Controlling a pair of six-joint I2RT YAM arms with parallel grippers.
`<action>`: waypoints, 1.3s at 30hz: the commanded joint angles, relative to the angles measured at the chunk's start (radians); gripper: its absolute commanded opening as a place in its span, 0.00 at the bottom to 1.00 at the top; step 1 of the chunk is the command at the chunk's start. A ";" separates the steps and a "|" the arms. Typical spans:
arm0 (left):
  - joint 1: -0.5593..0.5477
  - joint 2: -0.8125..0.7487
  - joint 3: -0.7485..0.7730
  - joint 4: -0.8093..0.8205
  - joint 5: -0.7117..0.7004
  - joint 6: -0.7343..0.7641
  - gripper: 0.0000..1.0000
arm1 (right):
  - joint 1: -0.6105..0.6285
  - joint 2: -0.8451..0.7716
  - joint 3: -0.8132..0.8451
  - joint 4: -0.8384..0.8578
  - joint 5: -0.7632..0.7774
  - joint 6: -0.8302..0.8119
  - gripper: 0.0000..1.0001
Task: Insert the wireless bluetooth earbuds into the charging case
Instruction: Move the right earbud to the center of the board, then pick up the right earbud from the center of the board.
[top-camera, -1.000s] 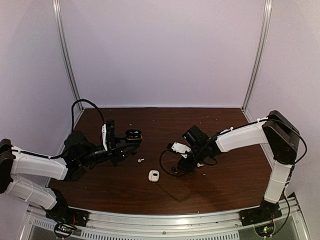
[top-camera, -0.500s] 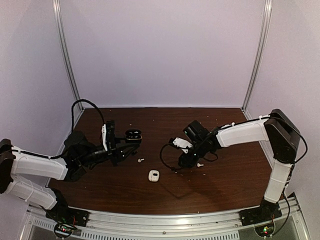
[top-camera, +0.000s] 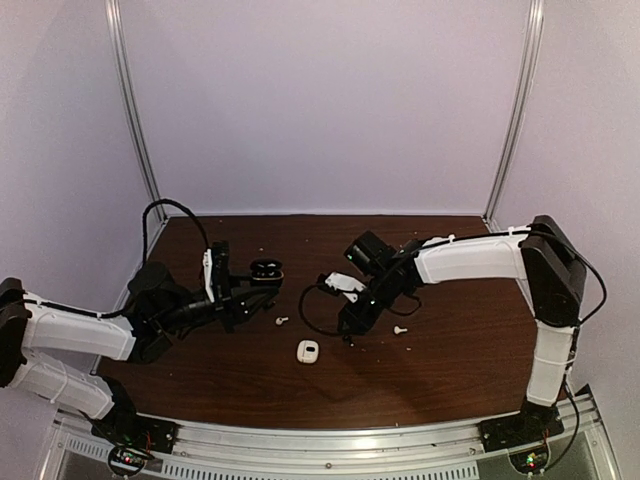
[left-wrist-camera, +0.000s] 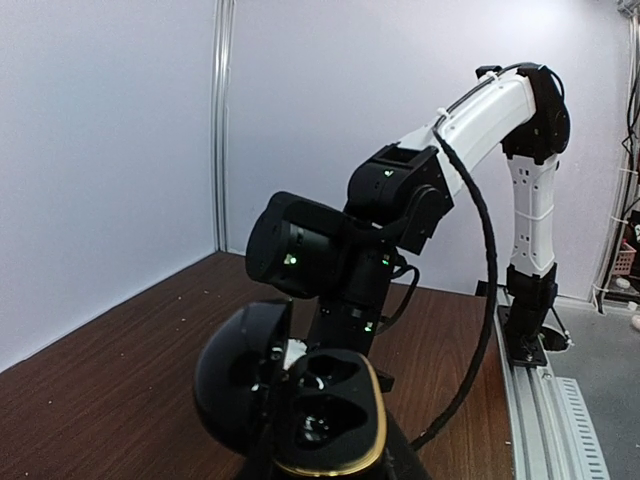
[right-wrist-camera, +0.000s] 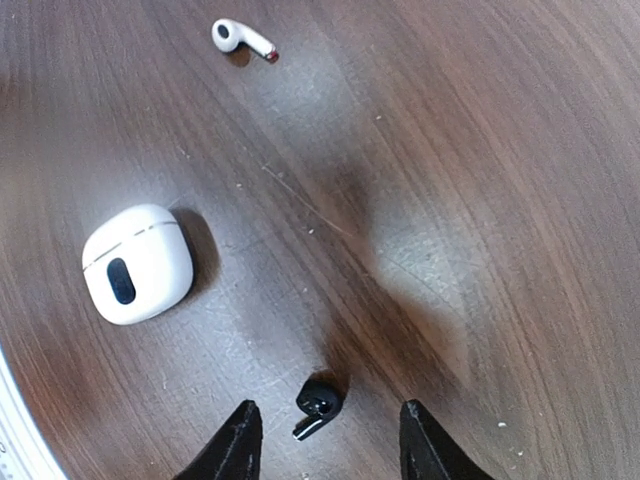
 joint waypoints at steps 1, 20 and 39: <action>0.007 -0.007 -0.011 0.066 0.014 0.009 0.00 | 0.013 0.053 0.044 -0.085 0.017 -0.049 0.48; 0.007 0.016 -0.006 0.068 0.022 0.018 0.00 | 0.040 0.122 0.083 -0.120 0.066 -0.056 0.40; 0.007 0.015 -0.008 0.057 0.011 0.035 0.00 | 0.044 0.109 0.085 -0.097 0.086 -0.043 0.23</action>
